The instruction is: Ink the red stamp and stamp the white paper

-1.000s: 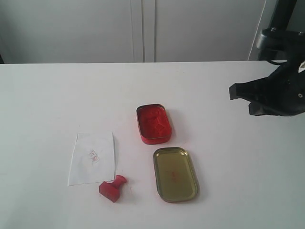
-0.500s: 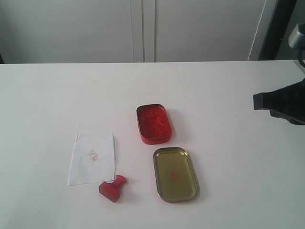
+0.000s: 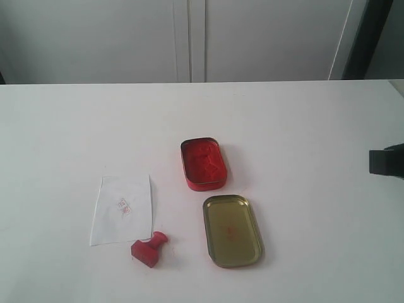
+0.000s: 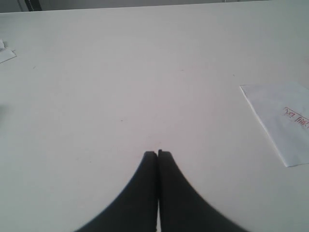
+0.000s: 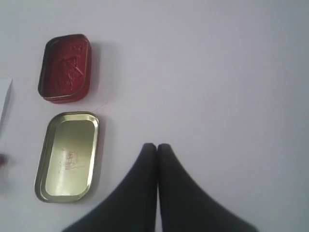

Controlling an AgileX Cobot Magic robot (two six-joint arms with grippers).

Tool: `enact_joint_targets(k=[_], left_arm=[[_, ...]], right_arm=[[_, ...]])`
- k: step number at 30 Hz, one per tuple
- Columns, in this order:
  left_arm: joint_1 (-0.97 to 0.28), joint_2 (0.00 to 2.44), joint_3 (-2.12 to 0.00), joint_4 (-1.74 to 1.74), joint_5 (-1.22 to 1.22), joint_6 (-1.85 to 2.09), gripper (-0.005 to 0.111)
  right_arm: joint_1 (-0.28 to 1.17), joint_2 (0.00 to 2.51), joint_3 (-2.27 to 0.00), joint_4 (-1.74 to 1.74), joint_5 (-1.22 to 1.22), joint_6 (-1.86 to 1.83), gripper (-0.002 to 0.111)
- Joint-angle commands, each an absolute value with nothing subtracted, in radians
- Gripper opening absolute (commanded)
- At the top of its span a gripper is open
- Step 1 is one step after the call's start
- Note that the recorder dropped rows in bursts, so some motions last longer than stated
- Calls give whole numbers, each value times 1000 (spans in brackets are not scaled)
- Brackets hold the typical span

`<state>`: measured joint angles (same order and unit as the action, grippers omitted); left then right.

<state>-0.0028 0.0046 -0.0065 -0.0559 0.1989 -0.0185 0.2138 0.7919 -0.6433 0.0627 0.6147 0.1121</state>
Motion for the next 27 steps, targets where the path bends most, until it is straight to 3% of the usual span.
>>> enact_joint_targets(k=[1,16,27], left_arm=[[-2,0,0,-60,195,-19,0],[-2,0,0,-60,195,-19,0],[-2,0,0,-60,195,-19,0]], right_arm=[[208,698,-605,48,589,108,0],[208,381,-517,-14,563,108,0],[208,350,-475,-18,539,108,0]])
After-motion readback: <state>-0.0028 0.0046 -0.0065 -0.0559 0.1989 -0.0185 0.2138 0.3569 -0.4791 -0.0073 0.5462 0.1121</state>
